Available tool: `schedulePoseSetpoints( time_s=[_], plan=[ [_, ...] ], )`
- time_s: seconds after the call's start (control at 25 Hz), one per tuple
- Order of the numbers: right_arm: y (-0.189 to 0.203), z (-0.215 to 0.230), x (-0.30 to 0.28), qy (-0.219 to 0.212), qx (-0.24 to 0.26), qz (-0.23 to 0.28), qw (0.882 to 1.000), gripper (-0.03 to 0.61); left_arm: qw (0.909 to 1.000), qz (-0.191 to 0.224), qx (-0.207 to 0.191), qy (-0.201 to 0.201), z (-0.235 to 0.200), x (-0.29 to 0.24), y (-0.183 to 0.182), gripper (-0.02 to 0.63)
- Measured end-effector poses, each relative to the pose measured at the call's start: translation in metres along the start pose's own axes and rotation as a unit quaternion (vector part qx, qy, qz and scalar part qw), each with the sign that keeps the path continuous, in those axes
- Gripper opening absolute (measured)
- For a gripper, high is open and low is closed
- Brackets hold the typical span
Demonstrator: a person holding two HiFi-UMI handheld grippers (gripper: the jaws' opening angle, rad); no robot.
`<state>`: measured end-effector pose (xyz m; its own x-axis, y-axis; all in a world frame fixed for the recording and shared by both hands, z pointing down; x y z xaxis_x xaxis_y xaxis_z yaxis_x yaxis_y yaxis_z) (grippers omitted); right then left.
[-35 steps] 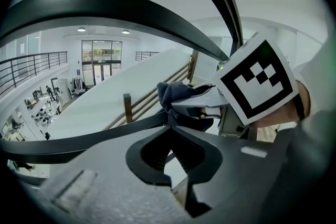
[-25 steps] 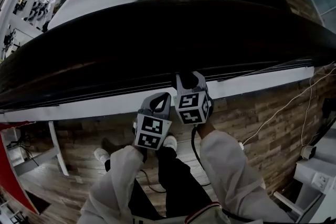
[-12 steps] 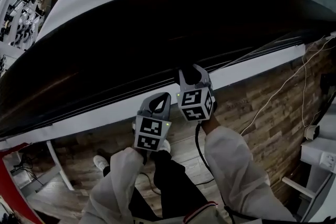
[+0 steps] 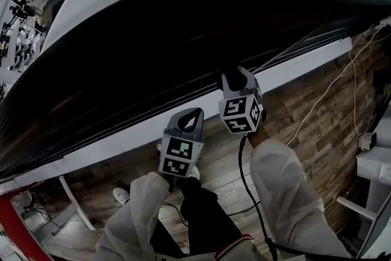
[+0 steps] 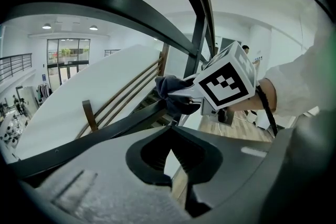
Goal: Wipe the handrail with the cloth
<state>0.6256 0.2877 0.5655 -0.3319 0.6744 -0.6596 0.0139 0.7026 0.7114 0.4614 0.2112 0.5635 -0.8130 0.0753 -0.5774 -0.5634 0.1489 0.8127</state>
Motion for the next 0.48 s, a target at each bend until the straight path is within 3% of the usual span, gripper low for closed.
schedulePoseSetpoints(
  time_s=[0.48],
  plan=[
    [0.03,0.056,0.009,0.049,-0.009,-0.014,0.999,0.092,0.9994,-0.01,-0.015,0.028,0.022,-0.01,-0.005,0.003]
  ],
)
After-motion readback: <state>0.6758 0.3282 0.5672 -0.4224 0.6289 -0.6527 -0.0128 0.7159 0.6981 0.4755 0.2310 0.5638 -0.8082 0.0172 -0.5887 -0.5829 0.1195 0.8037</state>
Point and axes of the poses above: the fingertips, and each gripper's own axes: x backward along the fingers, z to its right, y out of its underside, the point moved 9 cm from there along x, backward along the fingers, and after that the axes turned 13 degrees about -y, right-handed, at the moved point
